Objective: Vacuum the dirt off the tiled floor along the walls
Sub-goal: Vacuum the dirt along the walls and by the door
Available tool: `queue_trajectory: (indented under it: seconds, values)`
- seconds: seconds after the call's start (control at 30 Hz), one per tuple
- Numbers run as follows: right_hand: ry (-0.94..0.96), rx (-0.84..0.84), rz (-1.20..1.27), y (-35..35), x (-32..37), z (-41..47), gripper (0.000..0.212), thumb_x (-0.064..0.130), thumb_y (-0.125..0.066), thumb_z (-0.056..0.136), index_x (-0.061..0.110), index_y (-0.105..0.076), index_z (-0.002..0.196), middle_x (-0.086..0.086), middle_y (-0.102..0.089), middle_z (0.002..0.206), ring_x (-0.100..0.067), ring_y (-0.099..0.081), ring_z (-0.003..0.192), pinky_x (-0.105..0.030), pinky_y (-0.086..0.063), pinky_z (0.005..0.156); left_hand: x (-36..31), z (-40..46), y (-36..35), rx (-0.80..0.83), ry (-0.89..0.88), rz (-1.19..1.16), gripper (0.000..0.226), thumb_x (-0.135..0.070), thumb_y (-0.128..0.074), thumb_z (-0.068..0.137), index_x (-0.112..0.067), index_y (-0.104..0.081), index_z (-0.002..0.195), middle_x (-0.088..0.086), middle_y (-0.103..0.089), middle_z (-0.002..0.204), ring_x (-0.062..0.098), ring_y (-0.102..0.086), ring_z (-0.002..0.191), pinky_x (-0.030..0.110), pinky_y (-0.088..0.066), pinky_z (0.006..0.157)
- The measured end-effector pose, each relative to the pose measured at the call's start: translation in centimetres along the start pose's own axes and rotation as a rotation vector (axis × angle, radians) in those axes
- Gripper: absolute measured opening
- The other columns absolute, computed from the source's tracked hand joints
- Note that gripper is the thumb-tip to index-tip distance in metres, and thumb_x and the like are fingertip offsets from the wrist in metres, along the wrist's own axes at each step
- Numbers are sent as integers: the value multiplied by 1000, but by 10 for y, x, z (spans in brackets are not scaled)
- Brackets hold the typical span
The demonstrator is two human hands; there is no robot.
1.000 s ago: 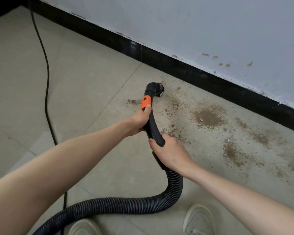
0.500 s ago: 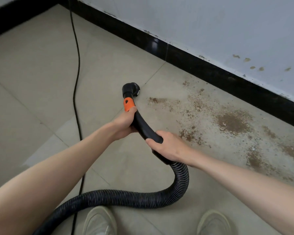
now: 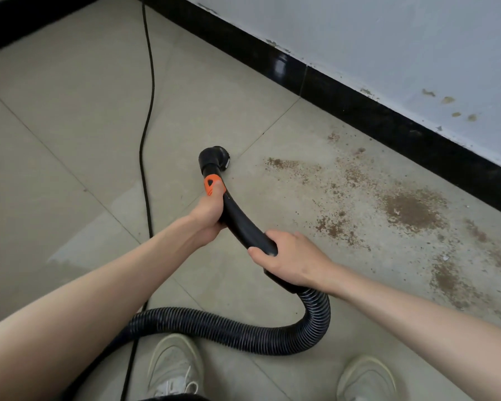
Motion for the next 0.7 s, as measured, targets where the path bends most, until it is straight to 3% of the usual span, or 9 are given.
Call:
queue_trajectory:
  seconds: [0.13, 0.33, 0.47, 0.6, 0.7]
  values:
    - [109, -68, -254, -7, 30, 16, 37, 58, -42, 94, 21, -37, 93, -2, -49, 80, -27, -48, 73, -34, -34, 63, 5, -9, 17, -86, -14, -34, 30, -39, -42, 98, -12, -46, 85, 2, -49, 81, 14, -53, 74, 28, -45, 60]
    - [149, 97, -167, -15, 21, 14, 35, 60, -43, 94, 25, -40, 94, 2, -54, 79, -23, -54, 72, -34, -38, 62, 25, -22, 32, -96, 6, -114, 22, -31, -49, 95, -9, -48, 89, 4, -48, 77, 16, -53, 70, 27, -47, 57]
    - [113, 150, 26, -13, 9, 9, 32, 56, -50, 93, 28, -41, 82, 5, -60, 71, -18, -63, 63, -32, -52, 64, 29, -24, 23, -24, -5, -98, 24, -32, -48, 96, -8, -47, 94, 4, -47, 77, 16, -53, 71, 27, -49, 61]
    - [-38, 387, 541, -17, 2, 6, 35, 46, -53, 97, 15, -41, 84, 1, -62, 57, -16, -62, 50, -25, -51, 51, 20, -21, 7, 48, 1, -76, 34, -39, -44, 98, -5, -48, 104, 5, -52, 84, 15, -56, 75, 24, -50, 62]
    - [-61, 422, 658, -19, 1, 0, 39, 48, -49, 98, 12, -41, 86, -1, -63, 56, -20, -63, 51, -27, -53, 52, 19, -18, -2, 120, 28, -44, 37, -42, -42, 98, -7, -49, 106, 2, -53, 82, 12, -56, 73, 20, -49, 58]
Point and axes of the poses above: each hand's wrist, its own z-axis towards the middle knuckle, its own y-axis out of the back of the hand, x = y × z, the point moved 4 cm from there along z, towards the middle knuckle
